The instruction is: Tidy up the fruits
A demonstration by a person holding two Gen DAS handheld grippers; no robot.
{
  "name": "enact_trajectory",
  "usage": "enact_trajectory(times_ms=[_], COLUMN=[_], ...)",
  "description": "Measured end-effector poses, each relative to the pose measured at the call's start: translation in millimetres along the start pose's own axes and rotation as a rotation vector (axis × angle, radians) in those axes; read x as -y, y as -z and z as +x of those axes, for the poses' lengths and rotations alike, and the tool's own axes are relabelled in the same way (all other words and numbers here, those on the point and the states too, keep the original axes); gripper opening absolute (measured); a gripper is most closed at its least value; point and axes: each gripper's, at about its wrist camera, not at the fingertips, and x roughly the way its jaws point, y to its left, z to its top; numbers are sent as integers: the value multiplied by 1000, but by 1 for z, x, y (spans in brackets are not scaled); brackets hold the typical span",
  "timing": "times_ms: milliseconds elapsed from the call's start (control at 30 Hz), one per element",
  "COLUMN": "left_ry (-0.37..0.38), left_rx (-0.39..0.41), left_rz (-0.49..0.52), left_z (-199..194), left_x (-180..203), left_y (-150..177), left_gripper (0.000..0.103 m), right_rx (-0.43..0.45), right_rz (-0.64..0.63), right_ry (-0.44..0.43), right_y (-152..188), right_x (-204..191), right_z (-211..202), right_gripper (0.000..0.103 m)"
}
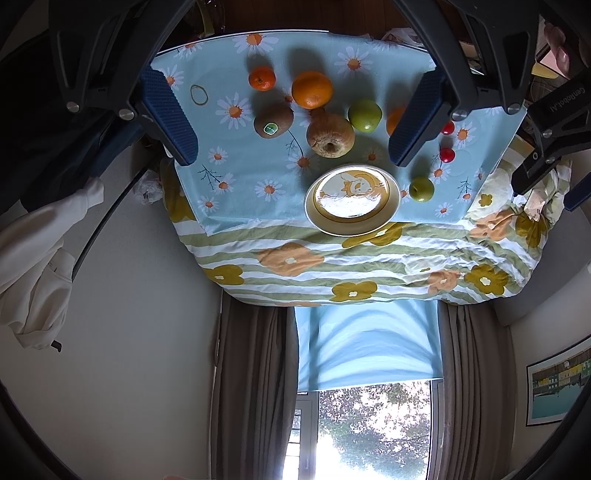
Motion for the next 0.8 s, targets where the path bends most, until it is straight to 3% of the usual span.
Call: enact_trajectory(times_ms=[800], left_ry=[0], left_rx=[3], left_rz=[-11], left_z=[-4], left_x=[-2], left_y=[0], left_gripper=[103], right_rx=[0], right_rz=[-1], right_ry=[0], right_y=[1], right_x=[0], right_z=[-2], right_gripper=[103])
